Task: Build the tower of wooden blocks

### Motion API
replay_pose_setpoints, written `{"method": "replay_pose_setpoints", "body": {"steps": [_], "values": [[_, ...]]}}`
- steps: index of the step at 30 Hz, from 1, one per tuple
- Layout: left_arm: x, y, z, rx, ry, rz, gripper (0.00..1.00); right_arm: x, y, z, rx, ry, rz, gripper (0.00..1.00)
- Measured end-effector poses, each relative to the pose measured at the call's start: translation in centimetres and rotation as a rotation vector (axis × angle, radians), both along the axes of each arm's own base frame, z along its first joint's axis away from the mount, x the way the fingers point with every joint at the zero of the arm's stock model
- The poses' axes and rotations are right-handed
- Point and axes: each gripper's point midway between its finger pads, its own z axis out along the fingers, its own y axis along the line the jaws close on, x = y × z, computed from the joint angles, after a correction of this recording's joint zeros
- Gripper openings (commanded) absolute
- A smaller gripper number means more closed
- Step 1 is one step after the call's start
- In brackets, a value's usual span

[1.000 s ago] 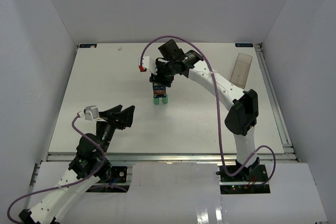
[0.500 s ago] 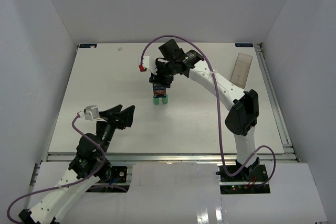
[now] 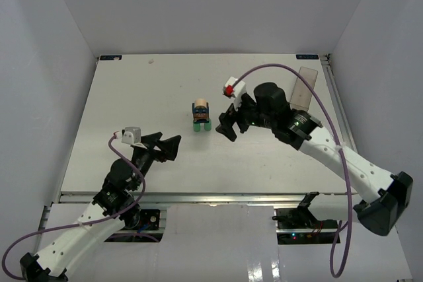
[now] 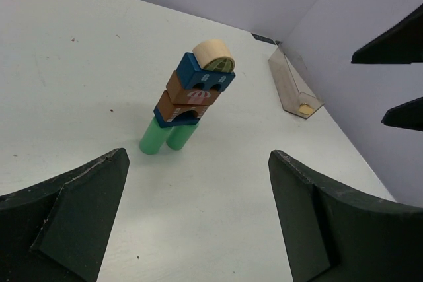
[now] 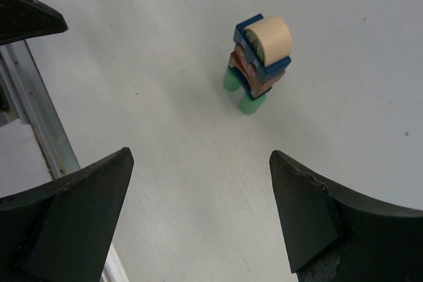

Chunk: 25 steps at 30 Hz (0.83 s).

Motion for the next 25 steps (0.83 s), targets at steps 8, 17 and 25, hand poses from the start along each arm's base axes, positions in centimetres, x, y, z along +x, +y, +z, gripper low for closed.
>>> {"method": "replay_pose_setpoints", "body": {"steps": [8, 17, 25], "values": [[-0.6, -1.4, -0.4, 0.012, 0.015, -0.082, 0.98, -4.0, -3.0, -4.4, 0.193, 0.212, -0.176, 0.9], [-3.8, -3.9, -0.5, 0.014, 0.005, -0.305, 0.98, -6.4, -6.8, -9.3, 0.334, 0.241, -0.304, 0.9], [-5.2, -4.9, -2.2, 0.027, 0.014, -0.402, 0.98, -5.8, -8.0, -6.8, 0.421, 0.167, -0.358, 0.9]]}}
